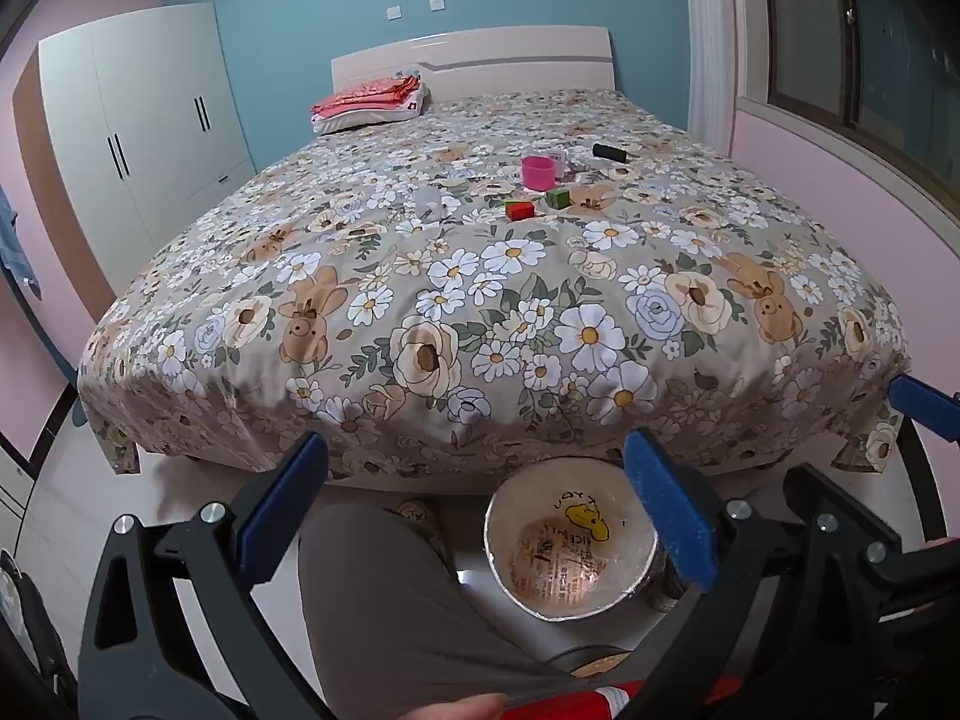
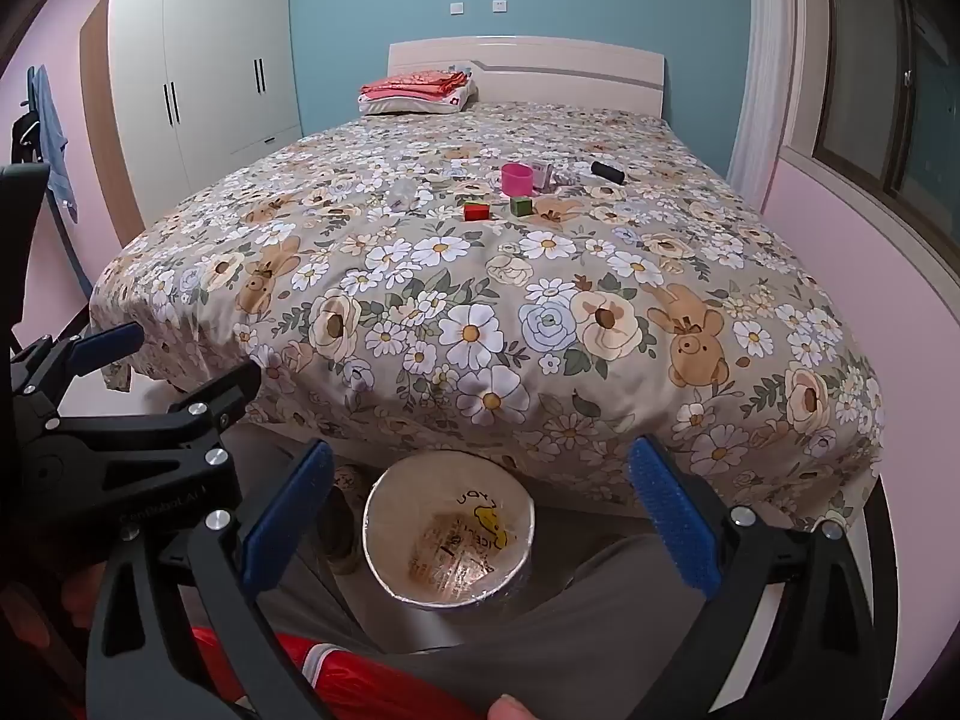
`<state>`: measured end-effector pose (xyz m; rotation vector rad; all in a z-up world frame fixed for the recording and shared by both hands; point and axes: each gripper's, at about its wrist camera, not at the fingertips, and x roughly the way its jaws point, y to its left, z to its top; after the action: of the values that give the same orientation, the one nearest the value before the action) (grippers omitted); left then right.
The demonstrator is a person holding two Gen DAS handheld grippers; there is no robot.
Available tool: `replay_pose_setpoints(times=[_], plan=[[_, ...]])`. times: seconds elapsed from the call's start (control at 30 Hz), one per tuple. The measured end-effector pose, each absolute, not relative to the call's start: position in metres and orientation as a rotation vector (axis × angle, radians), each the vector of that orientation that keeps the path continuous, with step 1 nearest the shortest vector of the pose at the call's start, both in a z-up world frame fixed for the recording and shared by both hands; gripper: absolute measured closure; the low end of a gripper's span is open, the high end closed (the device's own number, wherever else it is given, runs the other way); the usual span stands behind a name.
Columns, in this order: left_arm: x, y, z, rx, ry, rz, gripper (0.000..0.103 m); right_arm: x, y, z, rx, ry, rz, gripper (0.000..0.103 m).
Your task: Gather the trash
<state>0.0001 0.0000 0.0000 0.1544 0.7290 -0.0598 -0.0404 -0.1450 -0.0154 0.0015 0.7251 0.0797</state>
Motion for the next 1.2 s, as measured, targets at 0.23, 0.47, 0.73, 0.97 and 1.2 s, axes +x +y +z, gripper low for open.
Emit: replay_pose_setpoints(times=[0.23,0.47,0.73,0.97,1.2], plan=[[0.0,0.0001,0.0003,0.155,0.732,-0.059,0.007,-0.04,-0.1445,-0.0158,0.001,0.727,0.079,0.003],[0.0,-0.0001,0.0007,0.155,0.731,-0.06,0.007,-0.0401,-0.1447,-0.0158,0.002,0.729,0.078,0.003],[-0.0001,0.0002,0.0004,0.155,0.732,-0.06,0.007,-0.04,-0.1447,-0.014,0.002,0.729,0.076,0.003],[0.0001,0.0002,0.0001,0.153,0.732,-0.059,0.007,-0.0407,-0.1467,-0.0173,0.003,0.73,0.076,0.003],[0.0,0.0003,0.0002,0.154,0.732,-0.058,0.007,-0.0408,-0.1465,-0.0174,0.003,0.73,0.077,0.003]])
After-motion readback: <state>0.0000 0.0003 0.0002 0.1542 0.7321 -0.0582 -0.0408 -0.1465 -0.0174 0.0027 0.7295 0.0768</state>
